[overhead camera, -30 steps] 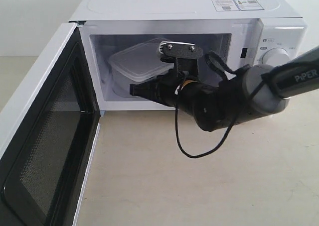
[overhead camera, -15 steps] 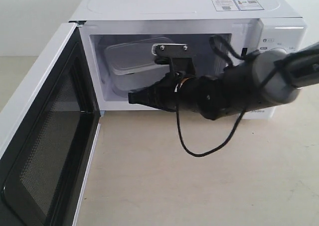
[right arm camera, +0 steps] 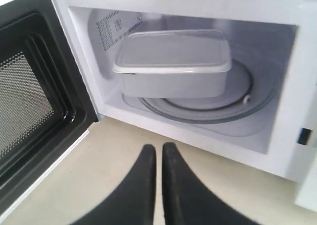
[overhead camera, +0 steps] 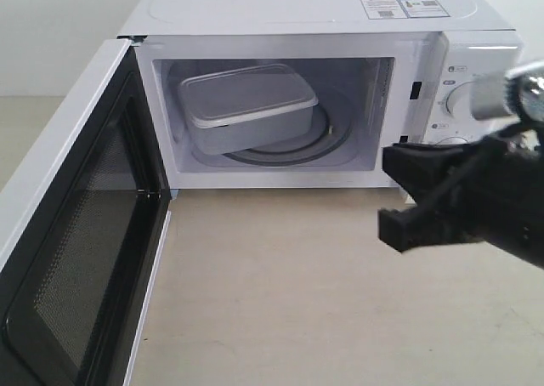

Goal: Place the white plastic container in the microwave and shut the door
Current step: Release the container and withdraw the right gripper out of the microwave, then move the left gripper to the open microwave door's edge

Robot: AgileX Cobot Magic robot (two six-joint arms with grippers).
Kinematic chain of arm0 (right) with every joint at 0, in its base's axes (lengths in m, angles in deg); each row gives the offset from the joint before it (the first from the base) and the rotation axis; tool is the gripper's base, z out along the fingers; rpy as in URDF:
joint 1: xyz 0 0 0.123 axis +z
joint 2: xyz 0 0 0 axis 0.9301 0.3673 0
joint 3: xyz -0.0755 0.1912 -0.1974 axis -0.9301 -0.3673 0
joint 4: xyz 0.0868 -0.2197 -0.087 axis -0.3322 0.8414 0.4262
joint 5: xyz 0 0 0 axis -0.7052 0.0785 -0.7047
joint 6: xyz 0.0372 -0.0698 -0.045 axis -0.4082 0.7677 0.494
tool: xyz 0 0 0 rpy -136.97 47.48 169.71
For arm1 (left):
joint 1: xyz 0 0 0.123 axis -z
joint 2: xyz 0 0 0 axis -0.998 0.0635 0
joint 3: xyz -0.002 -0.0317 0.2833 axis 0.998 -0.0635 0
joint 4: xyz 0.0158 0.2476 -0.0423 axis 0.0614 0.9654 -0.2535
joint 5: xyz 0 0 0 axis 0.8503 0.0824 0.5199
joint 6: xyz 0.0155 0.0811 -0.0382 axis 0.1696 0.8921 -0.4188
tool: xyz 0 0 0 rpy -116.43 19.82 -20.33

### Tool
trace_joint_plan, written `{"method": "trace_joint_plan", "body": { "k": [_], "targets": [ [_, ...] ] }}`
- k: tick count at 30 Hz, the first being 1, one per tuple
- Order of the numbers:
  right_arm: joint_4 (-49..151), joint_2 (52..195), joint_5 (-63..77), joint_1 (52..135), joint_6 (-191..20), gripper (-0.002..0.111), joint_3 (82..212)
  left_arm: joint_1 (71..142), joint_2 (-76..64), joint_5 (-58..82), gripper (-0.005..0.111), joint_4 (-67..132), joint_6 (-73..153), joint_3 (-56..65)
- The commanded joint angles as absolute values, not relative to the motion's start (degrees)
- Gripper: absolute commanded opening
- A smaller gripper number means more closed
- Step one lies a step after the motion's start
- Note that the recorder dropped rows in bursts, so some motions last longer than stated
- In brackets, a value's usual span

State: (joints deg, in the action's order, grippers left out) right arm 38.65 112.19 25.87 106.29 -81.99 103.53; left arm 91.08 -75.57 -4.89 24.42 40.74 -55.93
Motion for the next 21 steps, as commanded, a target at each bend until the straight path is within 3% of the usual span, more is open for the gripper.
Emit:
{"method": "trace_joint_plan", "body": {
  "k": [1, 12, 21],
  "targets": [
    [38.2, 101.3, 29.9, 106.3, -76.0, 0.0, 94.0, 91.0, -75.8, -4.9, 0.004, 24.1, 41.0, -56.1],
    [35.0, 88.7, 26.3, 106.3, -70.6, 0.0, 86.4, 91.0, -75.8, -2.4, 0.004, 24.6, 55.0, -56.1],
    [35.0, 88.9, 25.4, 106.3, -70.6, 0.0, 86.4, 91.0, -75.8, 13.1, 0.004, 22.6, 55.0, -56.1]
  ]
}}
